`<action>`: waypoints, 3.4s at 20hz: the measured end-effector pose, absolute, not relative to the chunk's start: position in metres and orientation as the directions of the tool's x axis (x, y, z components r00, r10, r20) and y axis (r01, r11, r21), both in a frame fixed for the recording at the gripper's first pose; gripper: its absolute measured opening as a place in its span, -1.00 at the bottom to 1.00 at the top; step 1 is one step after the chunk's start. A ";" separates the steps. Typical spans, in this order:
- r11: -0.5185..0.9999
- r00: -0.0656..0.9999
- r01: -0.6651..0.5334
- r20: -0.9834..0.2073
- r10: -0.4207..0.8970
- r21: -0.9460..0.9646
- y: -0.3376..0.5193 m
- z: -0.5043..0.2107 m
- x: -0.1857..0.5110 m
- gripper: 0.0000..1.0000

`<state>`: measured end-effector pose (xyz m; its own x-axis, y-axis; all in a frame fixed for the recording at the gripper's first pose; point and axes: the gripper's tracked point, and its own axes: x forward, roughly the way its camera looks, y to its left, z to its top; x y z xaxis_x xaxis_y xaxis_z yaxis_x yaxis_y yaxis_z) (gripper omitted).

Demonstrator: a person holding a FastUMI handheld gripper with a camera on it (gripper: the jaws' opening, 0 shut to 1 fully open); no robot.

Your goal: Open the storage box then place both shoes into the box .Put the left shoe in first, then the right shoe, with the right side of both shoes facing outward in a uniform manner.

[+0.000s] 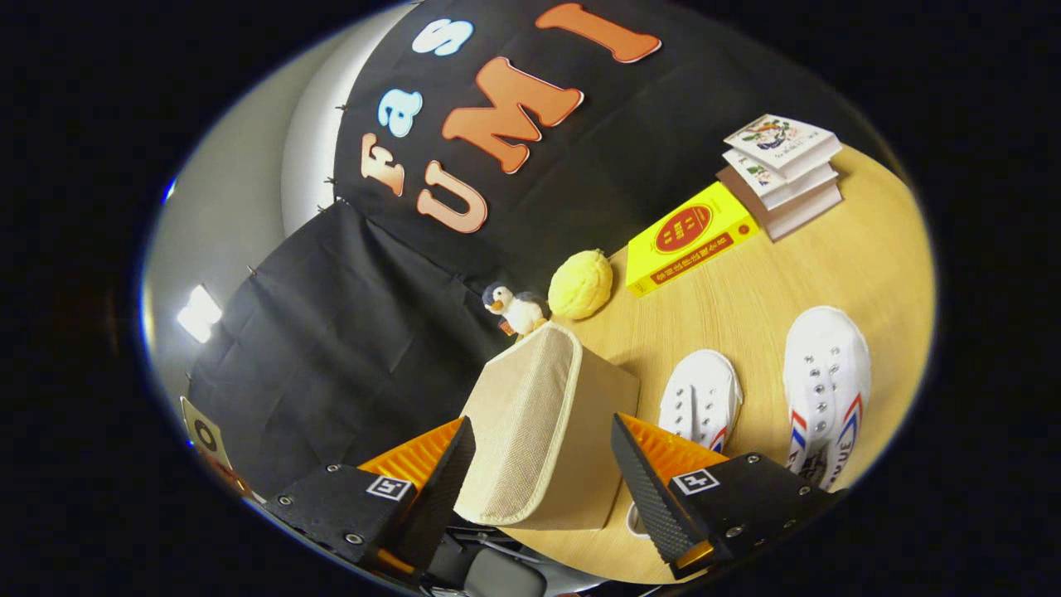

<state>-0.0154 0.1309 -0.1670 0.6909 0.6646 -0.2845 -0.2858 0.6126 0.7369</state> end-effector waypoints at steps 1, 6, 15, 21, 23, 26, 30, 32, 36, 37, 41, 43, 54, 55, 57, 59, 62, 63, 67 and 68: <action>0.572 0.667 -0.273 -0.276 0.692 0.774 0.138 -0.171 -0.017 0.96; 0.398 0.598 -0.202 -0.209 0.774 0.895 0.161 -0.184 -0.013 0.96; 0.331 0.517 -0.140 -0.216 0.828 0.933 0.200 -0.210 -0.003 0.96; 0.254 0.504 -0.106 -0.168 0.847 0.961 0.205 -0.194 -0.002 0.50; 0.237 0.509 -0.121 -0.145 0.849 0.964 0.201 -0.179 -0.004 0.10; 0.255 0.528 -0.171 -0.130 0.839 0.952 0.199 -0.154 -0.007 -0.50; 0.320 0.566 -0.237 -0.137 0.813 0.917 0.208 -0.122 -0.006 -0.95; 0.330 0.564 -0.275 -0.127 0.816 0.903 0.220 -0.101 -0.010 -0.94; 0.345 0.558 -0.328 -0.114 0.822 0.879 0.257 -0.070 -0.015 -0.90; 0.350 0.558 -0.339 -0.113 0.822 0.873 0.267 -0.063 -0.016 -0.89; 0.384 0.565 -0.381 -0.117 0.816 0.841 0.309 -0.039 -0.017 -0.88; 0.402 0.557 -0.407 -0.126 0.821 0.820 0.333 -0.034 -0.017 -0.85; 0.586 0.543 -0.489 -0.300 0.784 0.646 0.438 -0.064 -0.019 0.39; 0.611 0.554 -0.496 -0.318 0.770 0.617 0.437 -0.068 -0.018 0.92; 0.645 0.573 -0.489 -0.341 0.745 0.588 0.433 -0.076 -0.018 0.96; 0.662 0.589 -0.475 -0.350 0.729 0.579 0.425 -0.082 -0.016 0.96; 0.702 0.623 -0.448 -0.371 0.689 0.554 0.405 -0.090 -0.016 0.96; 0.718 0.636 -0.430 -0.381 0.671 0.547 0.396 -0.093 -0.014 0.96; 0.736 0.669 -0.367 -0.389 0.634 0.569 0.367 -0.099 -0.014 0.96; 0.746 0.678 -0.354 -0.395 0.620 0.564 0.358 -0.102 -0.014 0.96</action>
<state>-0.0144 0.3576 -0.1020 0.6776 0.6203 -0.3951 -0.3537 0.7459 0.5644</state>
